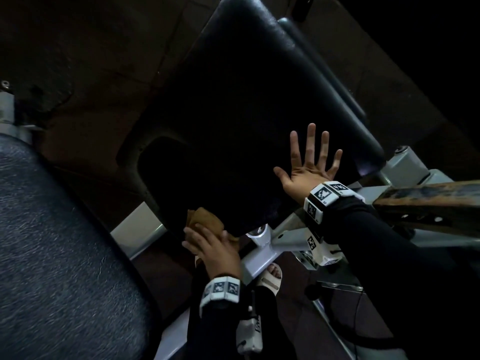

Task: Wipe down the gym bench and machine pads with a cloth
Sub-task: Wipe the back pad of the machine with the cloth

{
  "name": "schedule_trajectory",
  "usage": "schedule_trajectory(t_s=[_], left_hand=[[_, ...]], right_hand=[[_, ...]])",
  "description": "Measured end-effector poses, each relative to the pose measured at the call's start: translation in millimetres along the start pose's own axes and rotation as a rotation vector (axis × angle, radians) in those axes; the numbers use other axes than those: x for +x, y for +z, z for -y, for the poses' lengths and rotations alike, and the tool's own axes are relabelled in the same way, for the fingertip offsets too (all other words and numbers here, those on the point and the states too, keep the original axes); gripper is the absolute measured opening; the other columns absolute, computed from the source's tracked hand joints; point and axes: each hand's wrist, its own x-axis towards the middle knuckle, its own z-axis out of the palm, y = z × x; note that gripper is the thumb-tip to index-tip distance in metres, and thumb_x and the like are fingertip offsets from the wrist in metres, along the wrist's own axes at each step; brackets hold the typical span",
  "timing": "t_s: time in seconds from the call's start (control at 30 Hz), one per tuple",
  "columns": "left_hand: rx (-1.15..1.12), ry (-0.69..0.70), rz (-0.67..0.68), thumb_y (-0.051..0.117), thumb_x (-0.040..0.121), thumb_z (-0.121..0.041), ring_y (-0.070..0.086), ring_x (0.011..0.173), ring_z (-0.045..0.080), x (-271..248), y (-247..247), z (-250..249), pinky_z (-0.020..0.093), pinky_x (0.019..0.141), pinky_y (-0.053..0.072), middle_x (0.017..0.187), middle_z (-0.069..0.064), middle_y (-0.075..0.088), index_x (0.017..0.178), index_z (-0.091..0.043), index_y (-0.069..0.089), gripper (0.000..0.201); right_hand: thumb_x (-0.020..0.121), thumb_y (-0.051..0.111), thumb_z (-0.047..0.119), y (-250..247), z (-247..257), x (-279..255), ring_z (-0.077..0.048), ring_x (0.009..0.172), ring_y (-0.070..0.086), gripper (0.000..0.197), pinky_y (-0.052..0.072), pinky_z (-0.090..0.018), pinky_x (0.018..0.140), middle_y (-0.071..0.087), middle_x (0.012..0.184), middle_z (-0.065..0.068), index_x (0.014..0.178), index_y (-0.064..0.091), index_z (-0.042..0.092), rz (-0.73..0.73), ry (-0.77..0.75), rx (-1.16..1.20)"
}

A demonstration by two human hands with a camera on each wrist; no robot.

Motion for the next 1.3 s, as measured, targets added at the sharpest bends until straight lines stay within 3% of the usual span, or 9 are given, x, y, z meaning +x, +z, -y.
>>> schedule_trajectory(t_s=[0.13, 0.27, 0.43, 0.53, 0.67, 0.83, 0.93, 1.07, 1.3], left_hand=[[0.087, 0.288, 0.010, 0.044, 0.099, -0.028, -0.006, 0.138, 0.055, -13.5, 12.7, -41.2, 0.048, 0.116, -0.004, 0.153, 0.032, 0.001, 0.145, 0.006, 0.018, 0.064], [0.109, 0.304, -0.098, 0.042, 0.100, -0.031, -0.004, 0.139, 0.053, 17.6, 4.0, -59.1, 0.033, 0.111, -0.021, 0.154, 0.028, 0.003, 0.146, 0.004, 0.019, 0.063], [0.092, 0.182, -0.100, 0.039, 0.101, -0.025, -0.006, 0.140, 0.052, 51.6, -11.3, -27.5, 0.053, 0.117, 0.000, 0.155, 0.028, -0.002, 0.146, 0.007, 0.010, 0.063], [0.034, 0.082, -0.131, 0.046, 0.096, -0.011, 0.012, 0.133, 0.062, 42.3, -13.8, -3.4, 0.067, 0.110, 0.014, 0.146, 0.040, 0.017, 0.137, 0.020, 0.023, 0.056], [-0.004, -0.049, -0.069, 0.047, 0.098, -0.015, 0.002, 0.139, 0.055, 14.0, -3.7, 7.5, 0.055, 0.116, 0.001, 0.150, 0.037, 0.004, 0.142, 0.015, 0.016, 0.061], [-0.006, 0.206, -0.013, 0.049, 0.096, -0.017, 0.002, 0.134, 0.062, -9.1, 8.7, -29.4, 0.064, 0.111, 0.015, 0.149, 0.037, 0.011, 0.139, 0.015, 0.028, 0.057], [0.121, 0.257, -0.073, 0.050, 0.093, -0.021, 0.019, 0.131, 0.061, 12.6, 2.6, -42.7, 0.067, 0.102, 0.030, 0.141, 0.040, 0.030, 0.132, 0.018, 0.038, 0.056], [0.049, -0.025, -0.052, 0.040, 0.098, -0.018, -0.004, 0.142, 0.046, 53.4, -16.4, -24.5, 0.057, 0.115, -0.001, 0.154, 0.030, 0.000, 0.144, 0.013, 0.006, 0.065], [-0.245, -0.426, -0.103, 0.033, 0.101, -0.035, -0.004, 0.144, 0.037, 87.5, -38.6, -7.2, 0.039, 0.115, 0.000, 0.160, 0.009, -0.006, 0.151, -0.008, 0.001, 0.065]], right_hand=[[0.088, 0.033, 0.062, 0.1, 0.4, 0.6, -0.015, 0.119, -0.055, 0.086, -0.044, -0.040, 0.087, -0.050, 0.140, 0.007, 0.136, -0.035, 0.041, -0.010, 0.010, -0.011], [0.087, 0.034, 0.063, 1.4, 0.5, 1.7, -0.013, 0.118, -0.056, 0.086, -0.043, -0.040, 0.087, -0.049, 0.140, 0.008, 0.135, -0.035, 0.042, -0.021, 0.014, -0.016], [0.088, 0.034, 0.062, 2.4, 0.7, 0.6, -0.014, 0.119, -0.055, 0.086, -0.043, -0.040, 0.088, -0.049, 0.141, 0.007, 0.137, -0.033, 0.041, -0.026, 0.000, -0.004], [0.088, 0.033, 0.062, 2.6, 0.6, 0.3, -0.015, 0.120, -0.054, 0.085, -0.043, -0.040, 0.088, -0.049, 0.140, 0.007, 0.137, -0.034, 0.041, -0.025, 0.002, -0.005], [0.088, 0.032, 0.062, 3.2, -0.3, 1.0, -0.015, 0.121, -0.054, 0.085, -0.044, -0.040, 0.087, -0.051, 0.139, 0.007, 0.136, -0.034, 0.042, -0.017, -0.002, -0.005], [0.088, 0.034, 0.062, 3.6, -0.5, 1.2, -0.015, 0.120, -0.054, 0.085, -0.043, -0.041, 0.088, -0.050, 0.140, 0.008, 0.136, -0.034, 0.042, -0.015, 0.008, -0.001], [0.088, 0.037, 0.059, 2.4, 1.4, 1.0, -0.017, 0.124, -0.050, 0.087, -0.038, -0.045, 0.093, -0.049, 0.141, 0.006, 0.138, -0.031, 0.040, -0.010, 0.030, 0.001], [0.080, 0.052, 0.048, -6.9, 19.7, 9.3, -0.028, 0.137, -0.030, 0.093, -0.024, -0.048, 0.104, -0.033, 0.149, -0.003, 0.145, -0.013, 0.033, -0.096, 0.038, -0.011], [0.076, 0.046, 0.075, -10.9, 61.8, 35.0, -0.040, 0.125, -0.046, 0.106, -0.033, -0.055, 0.094, -0.051, 0.138, -0.007, 0.137, -0.033, 0.041, 0.002, -0.015, 0.019]])
